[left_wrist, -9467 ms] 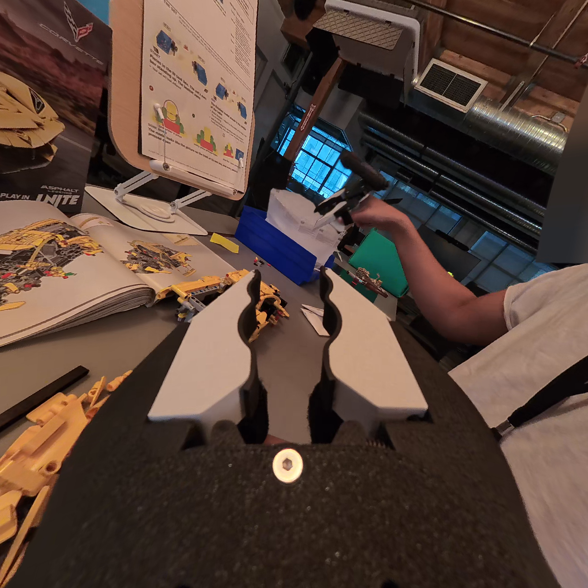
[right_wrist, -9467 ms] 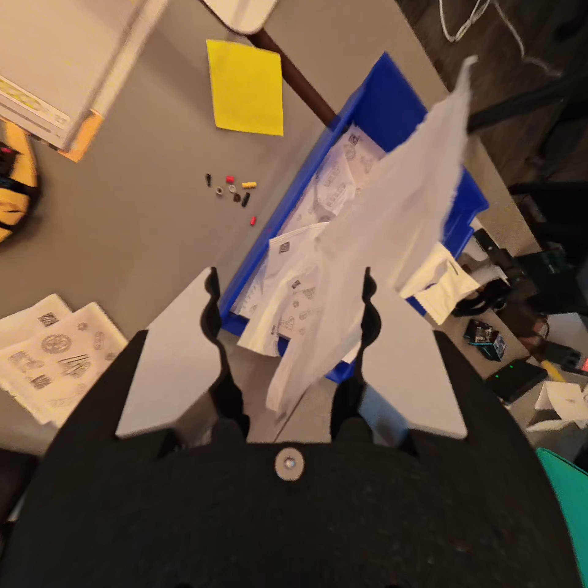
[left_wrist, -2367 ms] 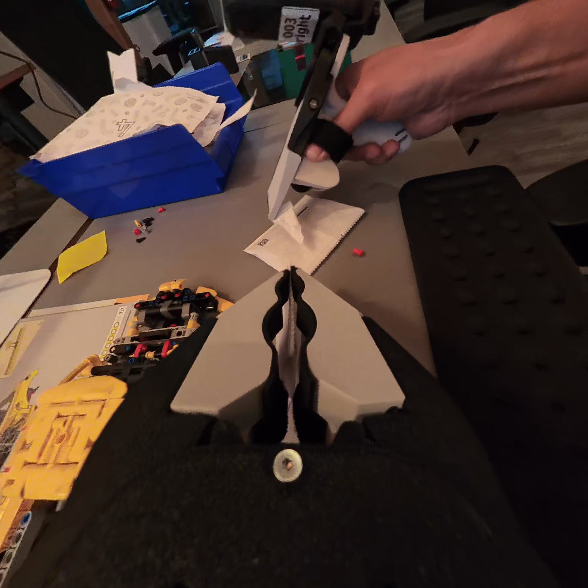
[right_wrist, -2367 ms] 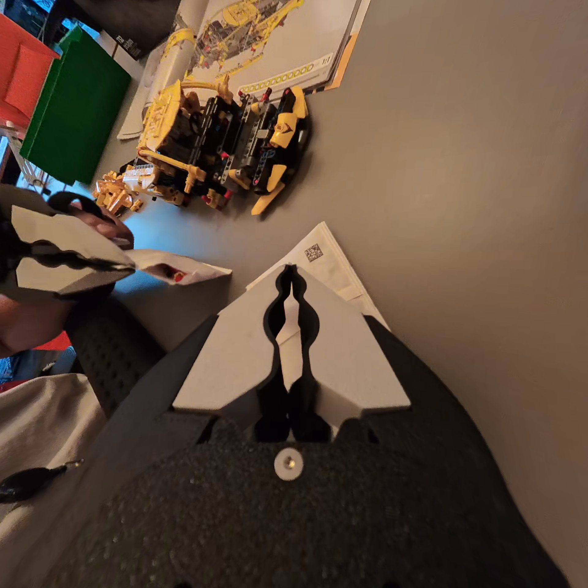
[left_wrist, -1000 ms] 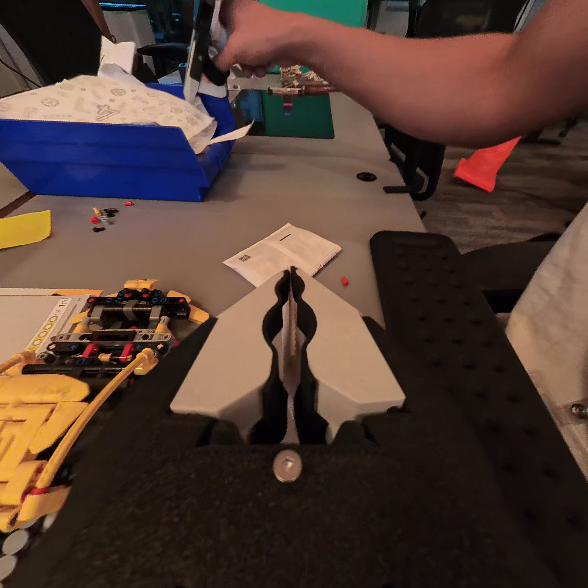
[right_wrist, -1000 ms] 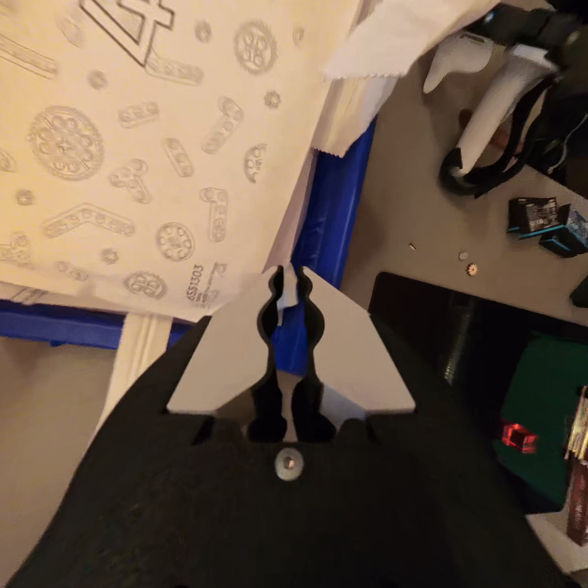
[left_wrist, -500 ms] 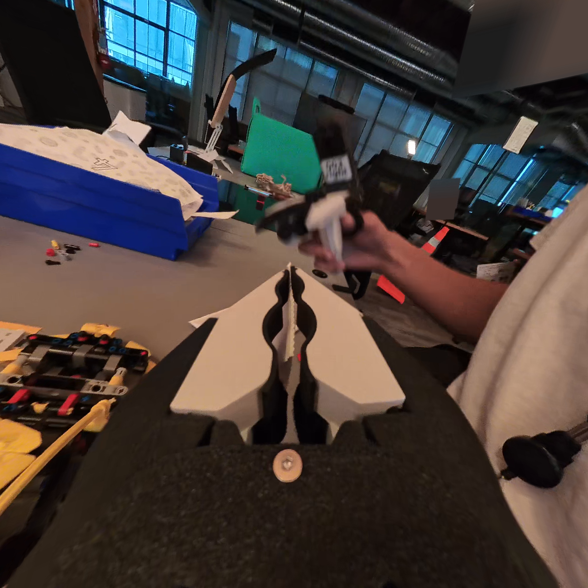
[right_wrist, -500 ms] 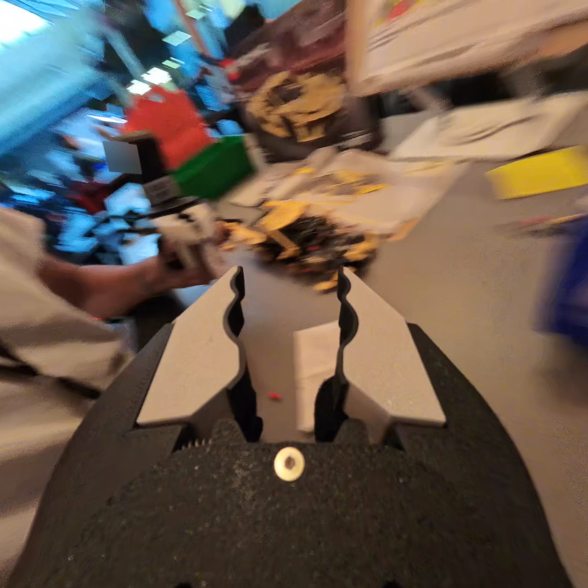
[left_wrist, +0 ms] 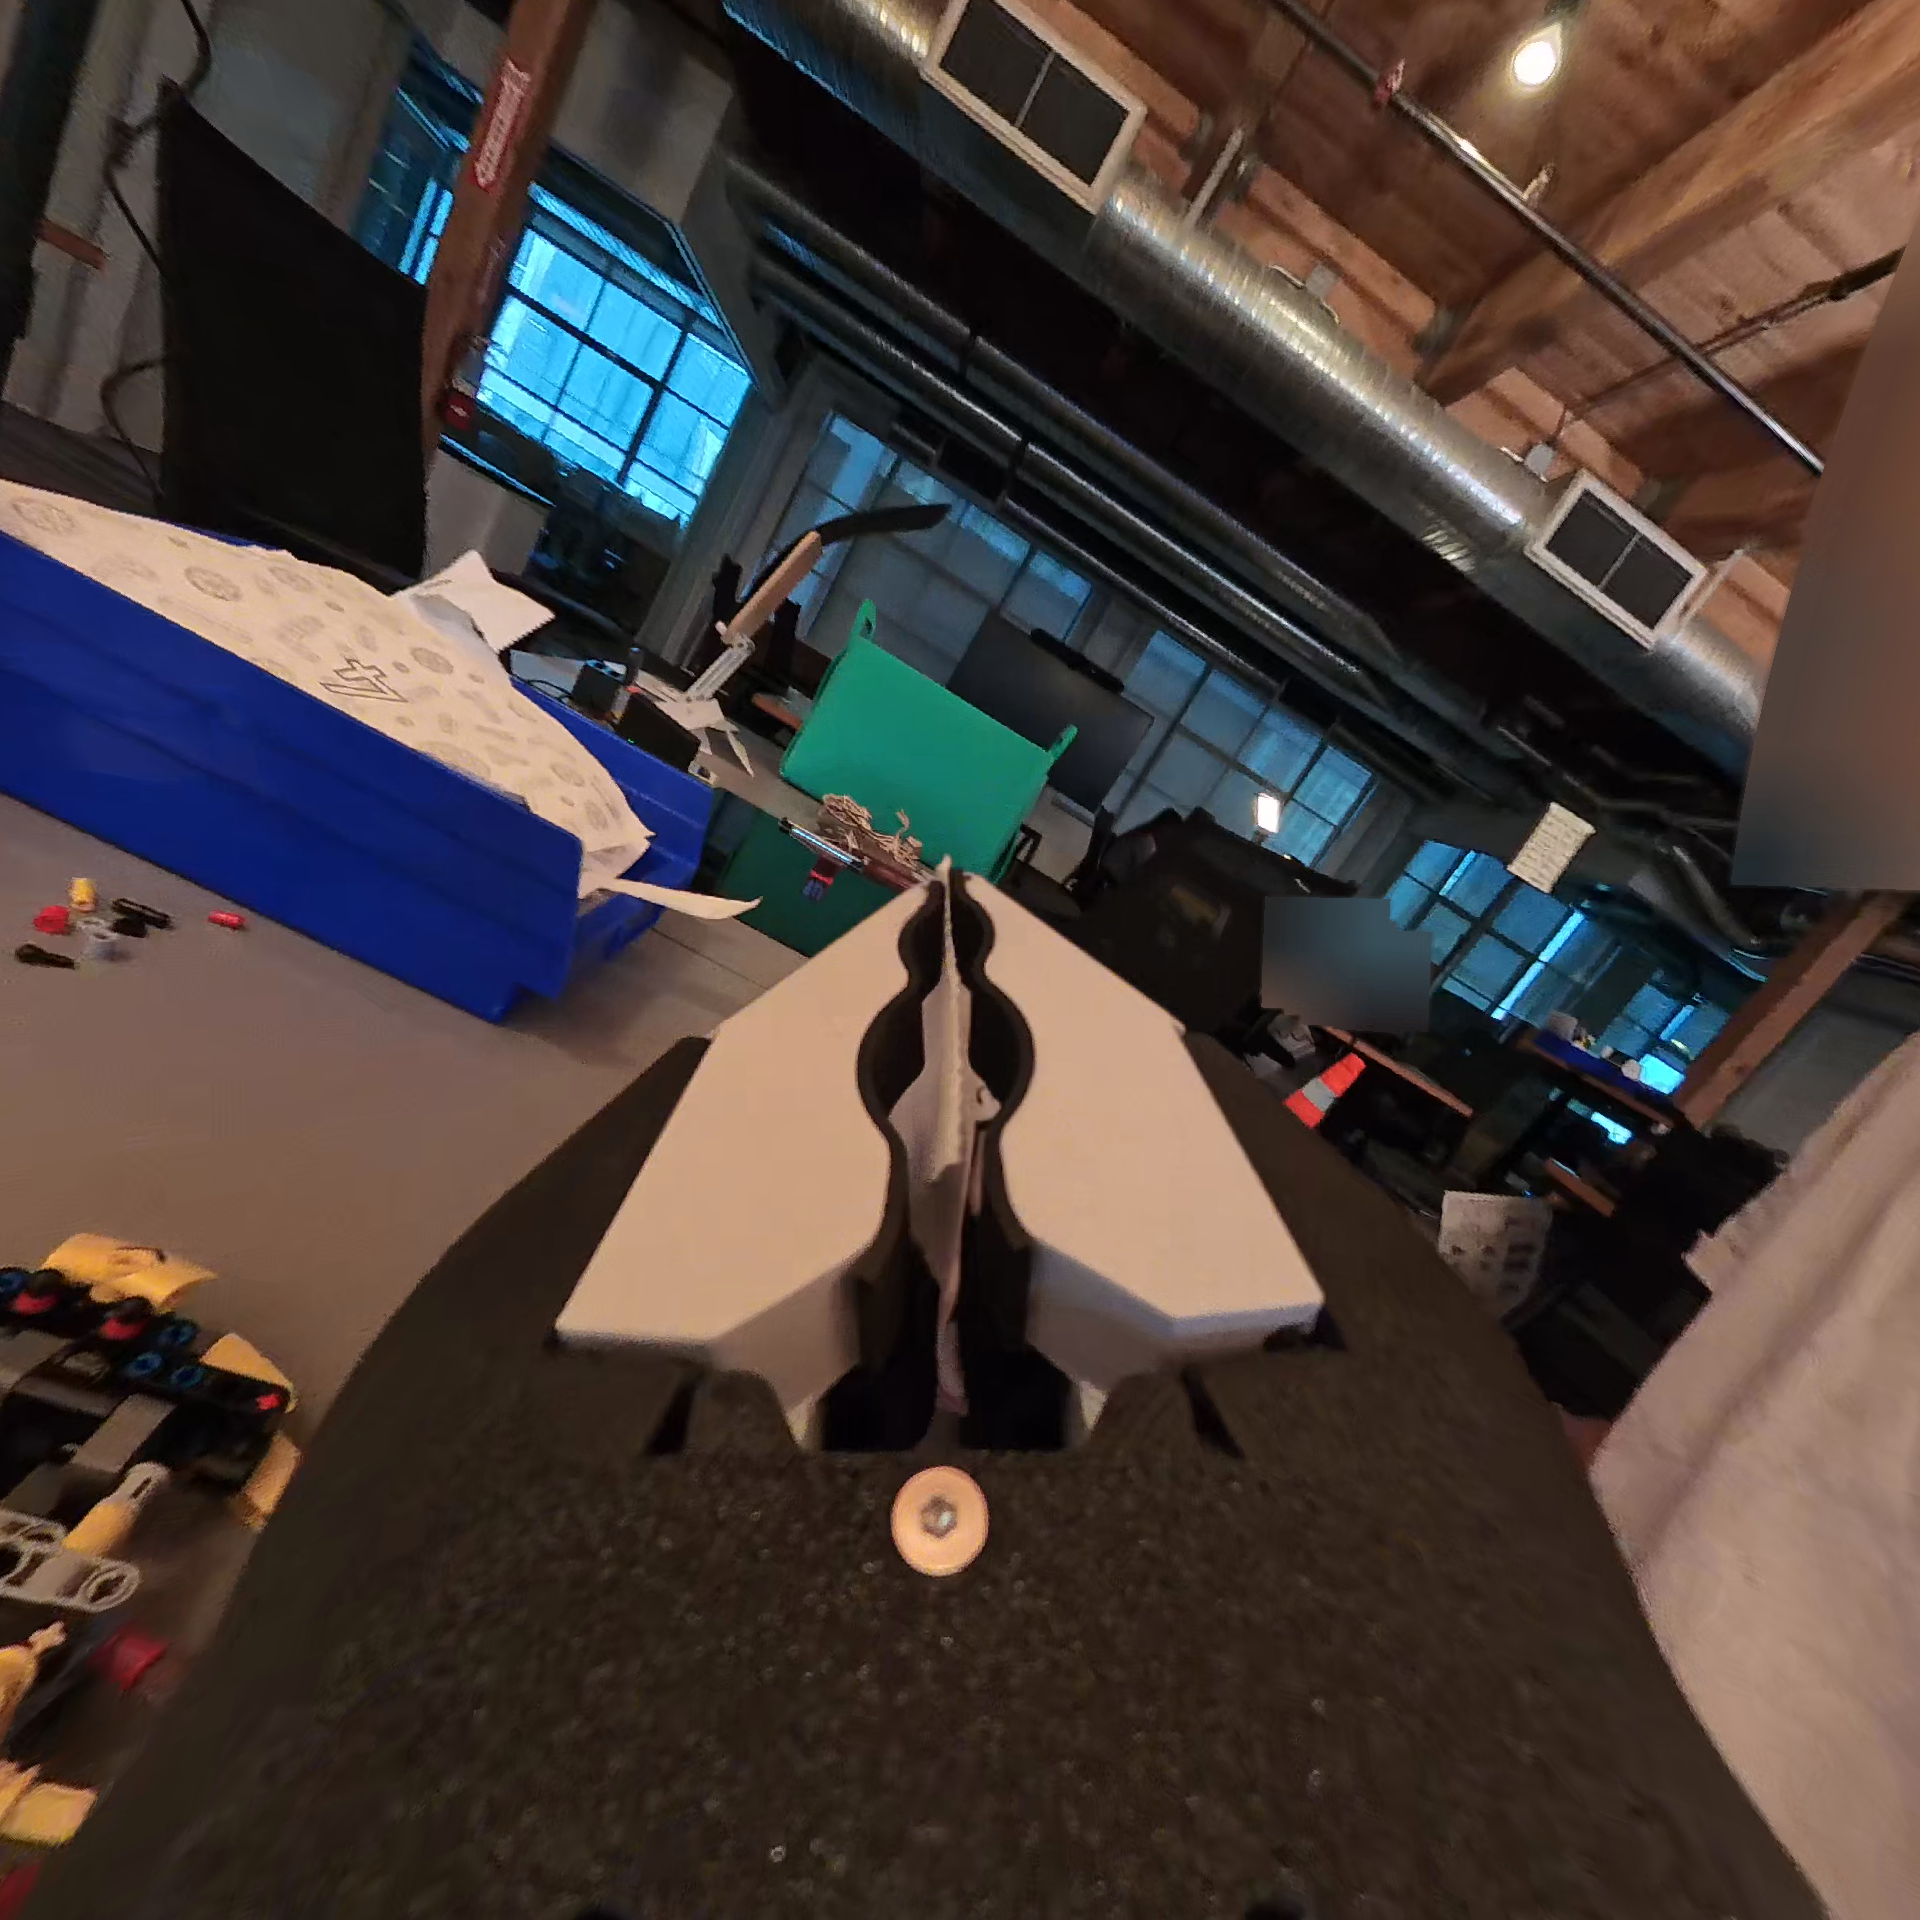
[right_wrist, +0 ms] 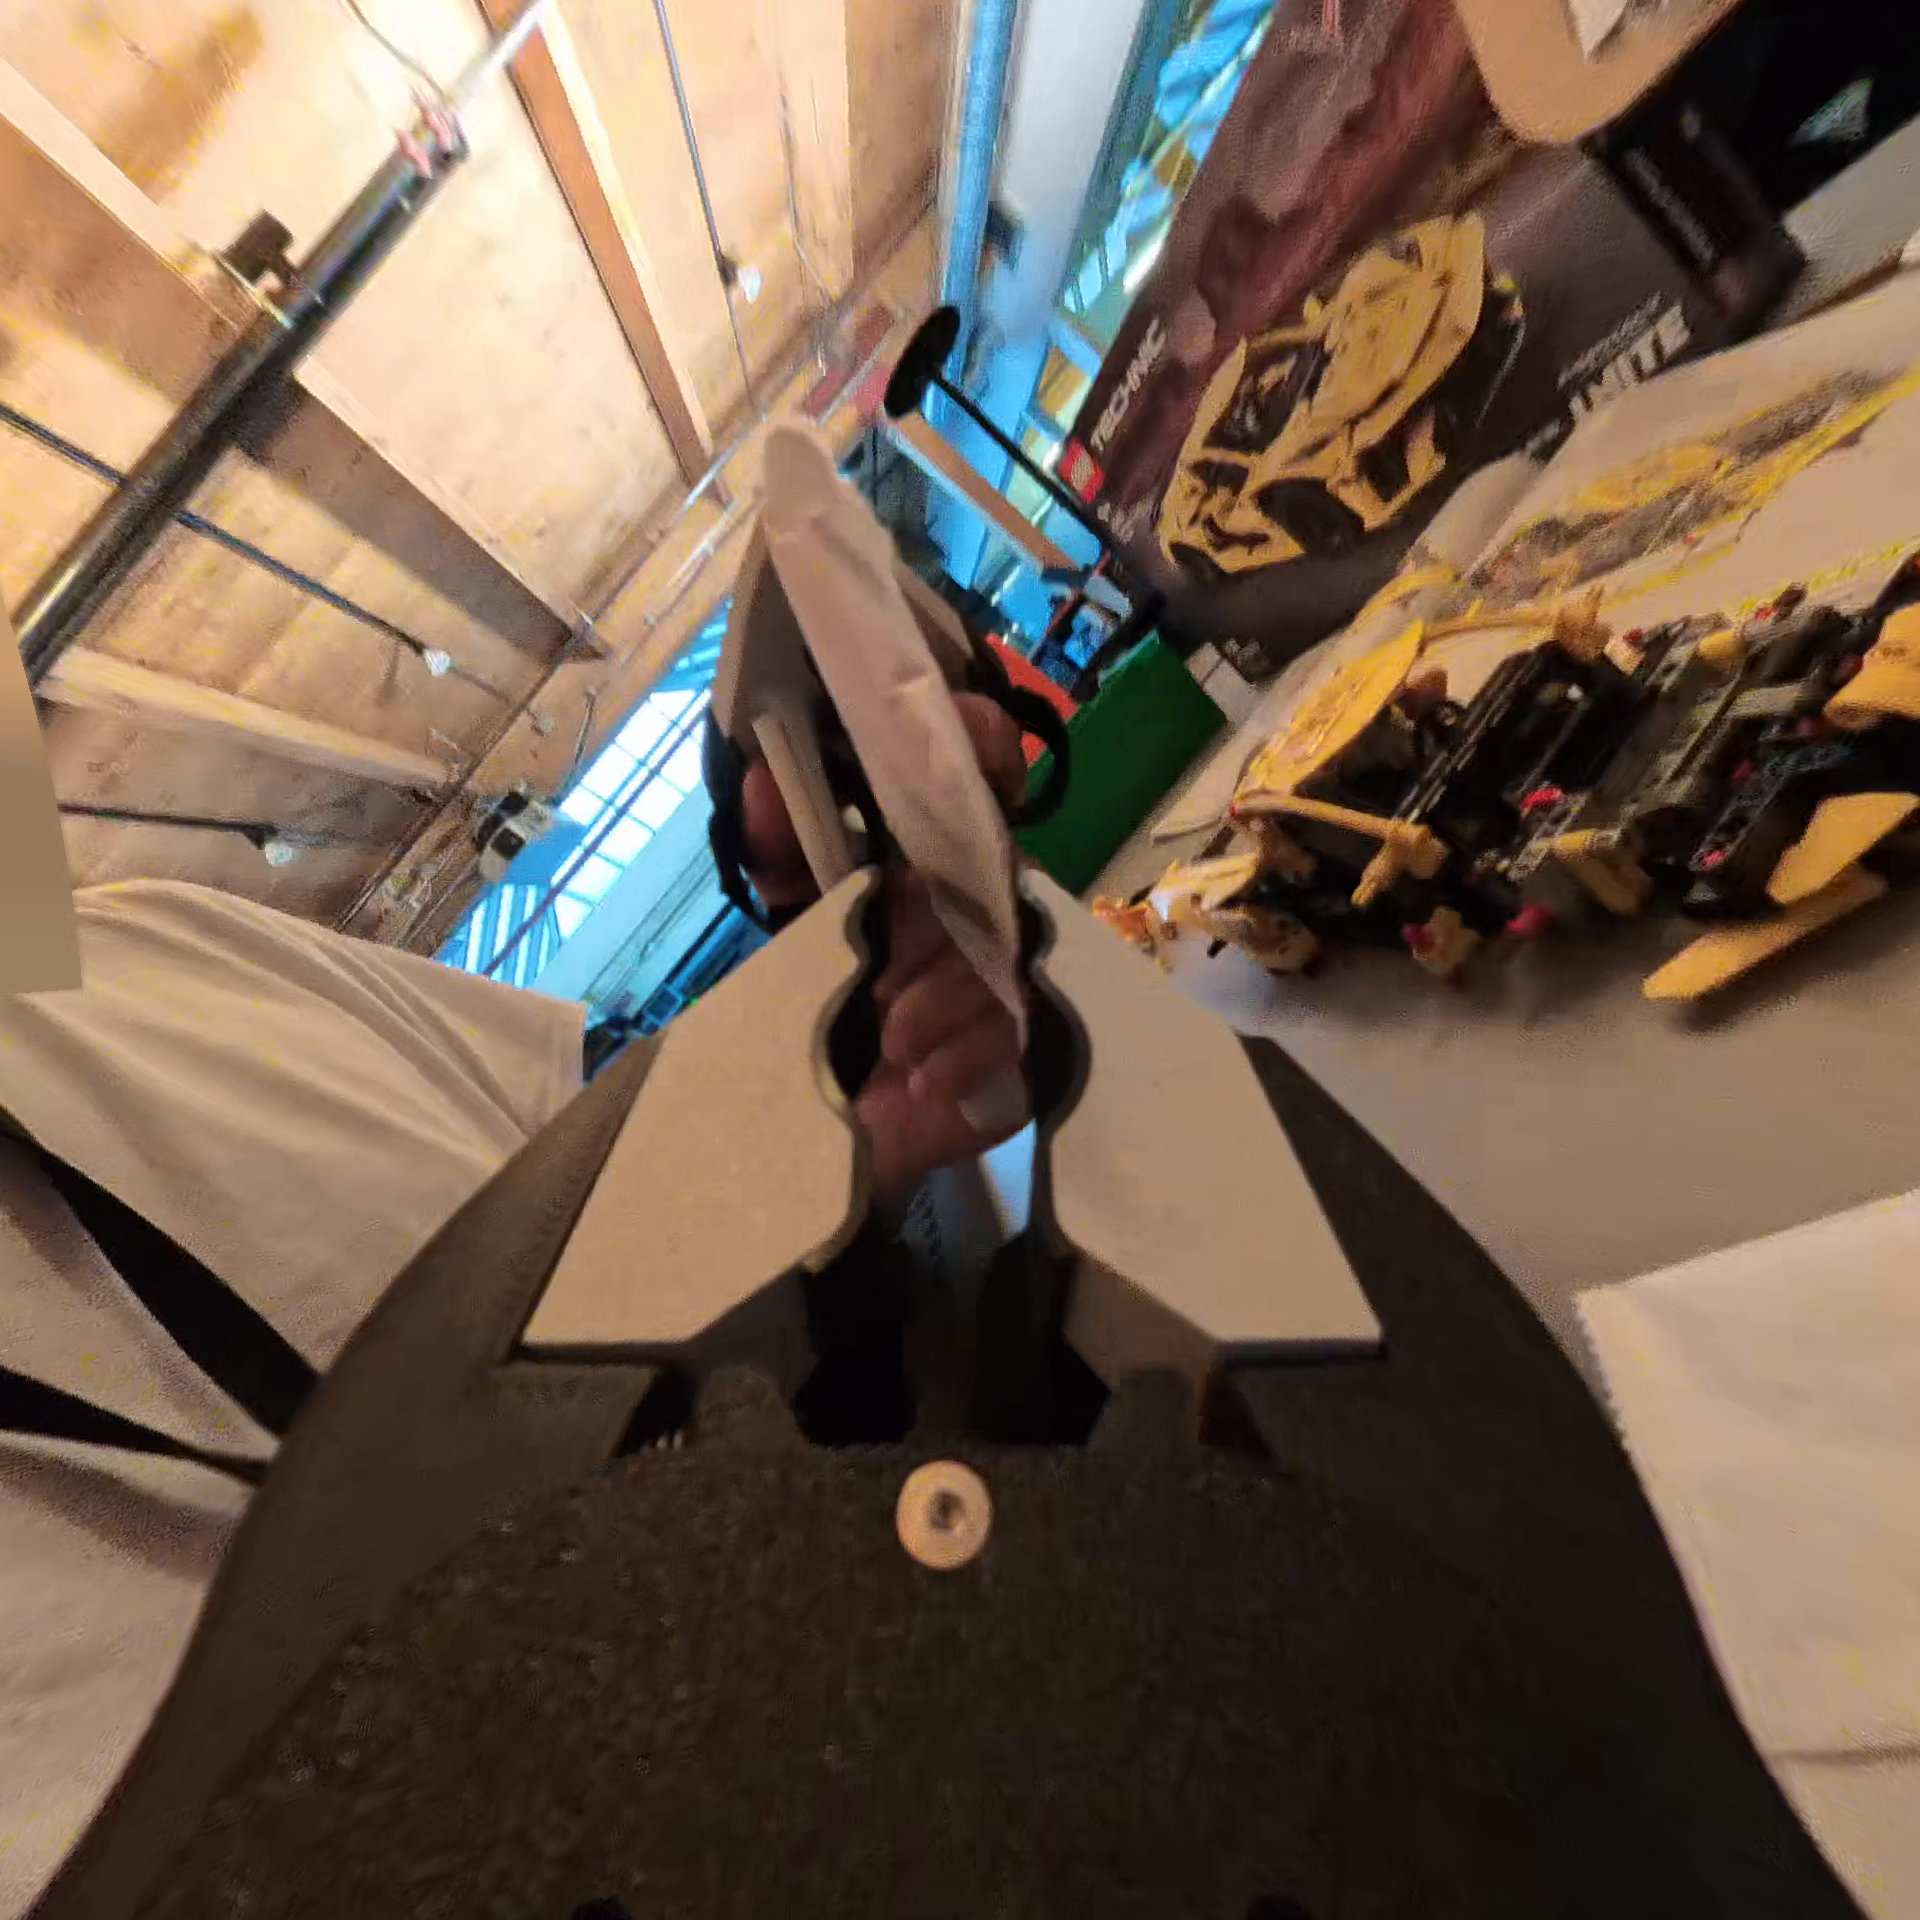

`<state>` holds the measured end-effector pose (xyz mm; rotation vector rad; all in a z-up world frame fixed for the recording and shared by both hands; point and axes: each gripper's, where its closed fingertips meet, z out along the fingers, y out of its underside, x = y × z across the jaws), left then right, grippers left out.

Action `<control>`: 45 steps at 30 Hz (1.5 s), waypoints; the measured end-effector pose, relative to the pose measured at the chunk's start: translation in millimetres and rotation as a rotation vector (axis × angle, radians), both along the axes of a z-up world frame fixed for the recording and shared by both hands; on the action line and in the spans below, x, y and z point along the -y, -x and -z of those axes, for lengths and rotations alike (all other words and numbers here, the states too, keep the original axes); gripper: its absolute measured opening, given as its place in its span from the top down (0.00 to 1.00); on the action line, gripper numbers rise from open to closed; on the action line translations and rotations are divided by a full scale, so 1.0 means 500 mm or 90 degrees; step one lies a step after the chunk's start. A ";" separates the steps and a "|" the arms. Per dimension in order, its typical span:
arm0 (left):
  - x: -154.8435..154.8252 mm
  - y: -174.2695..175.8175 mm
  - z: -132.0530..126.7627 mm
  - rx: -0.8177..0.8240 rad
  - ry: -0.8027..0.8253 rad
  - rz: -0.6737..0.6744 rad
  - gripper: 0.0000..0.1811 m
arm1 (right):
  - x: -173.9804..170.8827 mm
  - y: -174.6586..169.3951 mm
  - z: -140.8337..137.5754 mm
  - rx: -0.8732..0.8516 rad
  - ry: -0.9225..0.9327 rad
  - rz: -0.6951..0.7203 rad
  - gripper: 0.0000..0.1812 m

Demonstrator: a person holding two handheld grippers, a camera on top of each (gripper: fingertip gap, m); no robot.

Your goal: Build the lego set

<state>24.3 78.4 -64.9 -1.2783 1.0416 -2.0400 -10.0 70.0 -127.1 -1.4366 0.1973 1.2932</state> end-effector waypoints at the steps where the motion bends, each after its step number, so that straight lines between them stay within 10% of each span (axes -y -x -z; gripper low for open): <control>1: -0.002 -0.001 -0.001 0.002 -0.002 -0.014 1.00 | 0.001 -0.007 -0.007 -0.005 -0.016 0.024 0.94; 26: 0.075 0.007 0.163 -0.170 -0.190 0.110 1.00 | 0.101 -0.029 0.100 0.212 0.157 -0.084 0.95; 45: 0.005 0.007 0.150 -0.151 -0.022 0.000 1.00 | 0.089 -0.090 0.073 0.095 0.111 0.013 0.97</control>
